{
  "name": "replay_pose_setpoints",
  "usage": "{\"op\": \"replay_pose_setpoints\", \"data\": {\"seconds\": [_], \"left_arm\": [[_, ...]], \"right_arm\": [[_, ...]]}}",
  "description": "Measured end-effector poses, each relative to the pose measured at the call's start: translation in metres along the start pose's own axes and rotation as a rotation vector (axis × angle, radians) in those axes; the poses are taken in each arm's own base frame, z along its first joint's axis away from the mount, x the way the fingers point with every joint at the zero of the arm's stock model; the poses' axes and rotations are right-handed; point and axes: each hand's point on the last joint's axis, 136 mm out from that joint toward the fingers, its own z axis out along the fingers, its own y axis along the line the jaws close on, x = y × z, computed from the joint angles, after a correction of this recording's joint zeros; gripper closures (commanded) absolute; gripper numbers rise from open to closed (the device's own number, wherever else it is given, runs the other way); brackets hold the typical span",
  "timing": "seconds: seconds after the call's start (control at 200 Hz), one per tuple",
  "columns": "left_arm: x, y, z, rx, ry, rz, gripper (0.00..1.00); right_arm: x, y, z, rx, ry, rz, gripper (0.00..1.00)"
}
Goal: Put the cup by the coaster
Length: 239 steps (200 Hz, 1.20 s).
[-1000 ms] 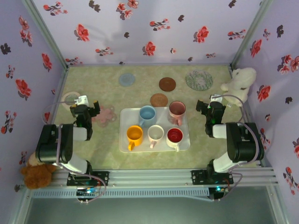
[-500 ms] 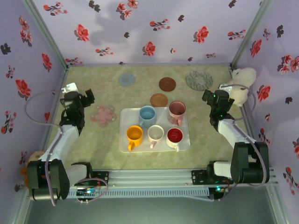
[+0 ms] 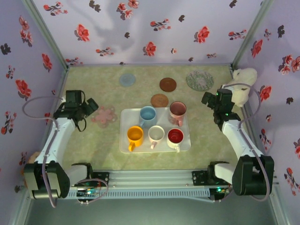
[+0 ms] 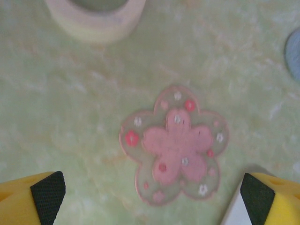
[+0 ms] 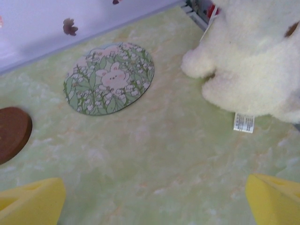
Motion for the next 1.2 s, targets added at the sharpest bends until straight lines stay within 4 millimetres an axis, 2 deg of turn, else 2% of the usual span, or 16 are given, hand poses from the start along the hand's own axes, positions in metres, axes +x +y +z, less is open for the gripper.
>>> {"op": "replay_pose_setpoints", "data": {"seconds": [0.21, 0.44, 0.585, 0.805, 0.965, 1.195], "left_arm": [[0.058, 0.005, 0.013, -0.023, 0.170, -0.062, 0.00], [0.093, -0.007, 0.031, -0.032, 0.259, -0.062, 0.01], [0.099, -0.012, 0.044, -0.034, 0.274, -0.071, 0.01], [0.096, -0.022, 0.064, -0.015, 0.261, -0.072, 0.02], [0.103, -0.021, 0.082, -0.034, 0.288, -0.068, 0.03], [0.104, -0.026, 0.093, -0.042, 0.304, -0.063, 0.03]], "right_arm": [[-0.001, 0.012, -0.005, -0.062, 0.036, -0.002, 0.01], [0.003, 0.020, -0.003, -0.100, 0.064, -0.003, 0.01], [0.005, 0.022, -0.003, -0.115, 0.076, 0.004, 0.01], [0.006, 0.025, -0.003, -0.128, 0.081, 0.006, 0.01], [0.006, 0.025, -0.003, -0.130, 0.082, 0.007, 0.01], [0.007, 0.025, -0.003, -0.129, 0.087, 0.006, 0.01]]}}
